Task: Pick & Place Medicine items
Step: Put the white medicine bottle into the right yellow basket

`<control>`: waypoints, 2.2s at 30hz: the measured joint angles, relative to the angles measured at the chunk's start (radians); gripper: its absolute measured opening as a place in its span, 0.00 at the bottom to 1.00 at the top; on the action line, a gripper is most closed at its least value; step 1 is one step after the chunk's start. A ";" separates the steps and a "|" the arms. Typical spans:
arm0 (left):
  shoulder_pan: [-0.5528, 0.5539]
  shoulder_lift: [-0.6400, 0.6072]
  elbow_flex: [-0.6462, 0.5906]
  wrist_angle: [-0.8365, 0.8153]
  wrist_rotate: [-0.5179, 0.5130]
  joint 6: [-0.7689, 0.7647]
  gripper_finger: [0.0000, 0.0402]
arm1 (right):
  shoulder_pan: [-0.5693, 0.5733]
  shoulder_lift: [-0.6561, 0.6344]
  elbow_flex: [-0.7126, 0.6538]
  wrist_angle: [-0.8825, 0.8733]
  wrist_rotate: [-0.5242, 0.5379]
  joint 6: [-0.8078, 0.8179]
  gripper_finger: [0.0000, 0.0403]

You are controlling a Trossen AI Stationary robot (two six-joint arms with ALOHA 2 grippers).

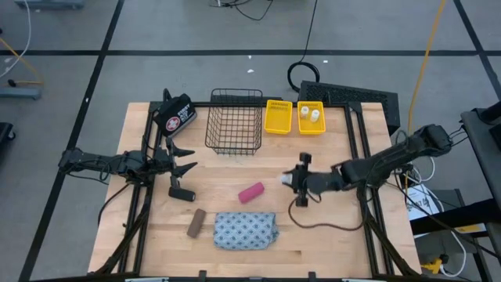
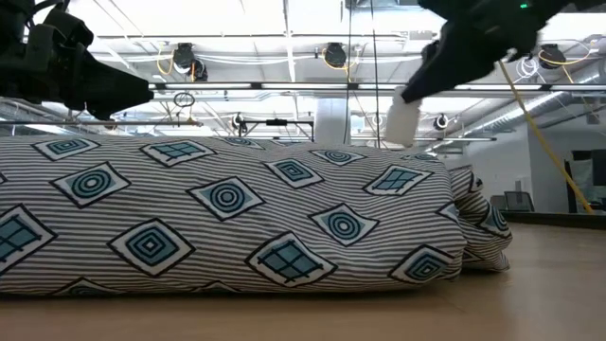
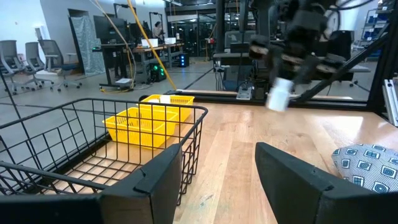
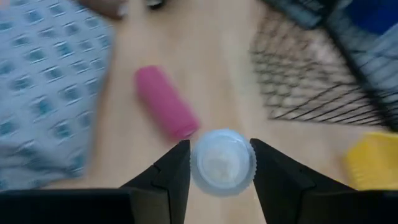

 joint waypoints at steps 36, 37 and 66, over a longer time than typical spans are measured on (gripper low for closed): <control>0.000 0.000 0.000 0.000 0.000 0.000 0.53 | -0.995 -0.042 -0.001 0.012 -0.266 0.016 0.34; 0.000 0.000 0.000 0.000 0.000 0.000 0.53 | -0.995 -0.031 -0.001 0.014 -0.266 0.025 0.34; 0.000 0.000 0.000 0.000 0.000 0.000 0.53 | -1.025 0.142 -0.001 -0.002 -0.259 0.102 0.34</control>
